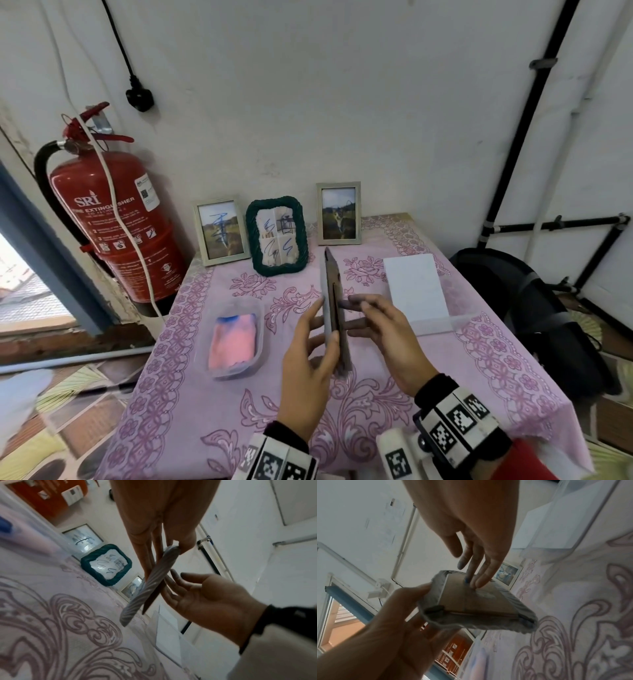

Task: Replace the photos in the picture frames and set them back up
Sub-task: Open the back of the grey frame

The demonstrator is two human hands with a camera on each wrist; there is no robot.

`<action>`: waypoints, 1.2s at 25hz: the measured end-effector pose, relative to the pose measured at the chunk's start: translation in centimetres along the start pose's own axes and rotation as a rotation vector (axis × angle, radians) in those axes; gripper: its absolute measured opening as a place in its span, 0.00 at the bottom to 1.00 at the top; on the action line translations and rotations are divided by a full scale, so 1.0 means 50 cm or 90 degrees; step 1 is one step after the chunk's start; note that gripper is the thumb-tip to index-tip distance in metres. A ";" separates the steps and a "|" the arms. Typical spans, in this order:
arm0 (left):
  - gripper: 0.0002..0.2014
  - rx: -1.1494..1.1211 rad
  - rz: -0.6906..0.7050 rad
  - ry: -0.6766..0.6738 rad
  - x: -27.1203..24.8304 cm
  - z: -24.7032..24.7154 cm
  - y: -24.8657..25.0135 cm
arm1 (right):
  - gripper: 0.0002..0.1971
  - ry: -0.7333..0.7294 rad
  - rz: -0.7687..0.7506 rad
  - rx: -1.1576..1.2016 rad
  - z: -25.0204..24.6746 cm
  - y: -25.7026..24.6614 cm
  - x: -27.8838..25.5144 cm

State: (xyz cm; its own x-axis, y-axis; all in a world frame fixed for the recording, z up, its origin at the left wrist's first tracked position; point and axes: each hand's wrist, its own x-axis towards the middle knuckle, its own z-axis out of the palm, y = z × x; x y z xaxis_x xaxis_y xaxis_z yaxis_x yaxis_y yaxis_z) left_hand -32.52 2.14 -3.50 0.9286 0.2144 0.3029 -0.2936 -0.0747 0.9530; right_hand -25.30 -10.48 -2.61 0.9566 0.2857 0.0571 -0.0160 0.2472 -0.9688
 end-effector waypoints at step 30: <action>0.18 0.277 -0.237 0.031 -0.006 -0.117 -0.145 | 0.32 -0.123 0.105 -0.430 -0.117 0.100 -0.010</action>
State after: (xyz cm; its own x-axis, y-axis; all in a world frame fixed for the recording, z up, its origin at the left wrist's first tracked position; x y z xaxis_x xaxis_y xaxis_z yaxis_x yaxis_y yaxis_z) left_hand -32.01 8.30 -10.48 0.9371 0.3465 -0.0429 0.1812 -0.3777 0.9080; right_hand -24.17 -14.80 -8.90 0.8875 0.4443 -0.1224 0.0867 -0.4219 -0.9025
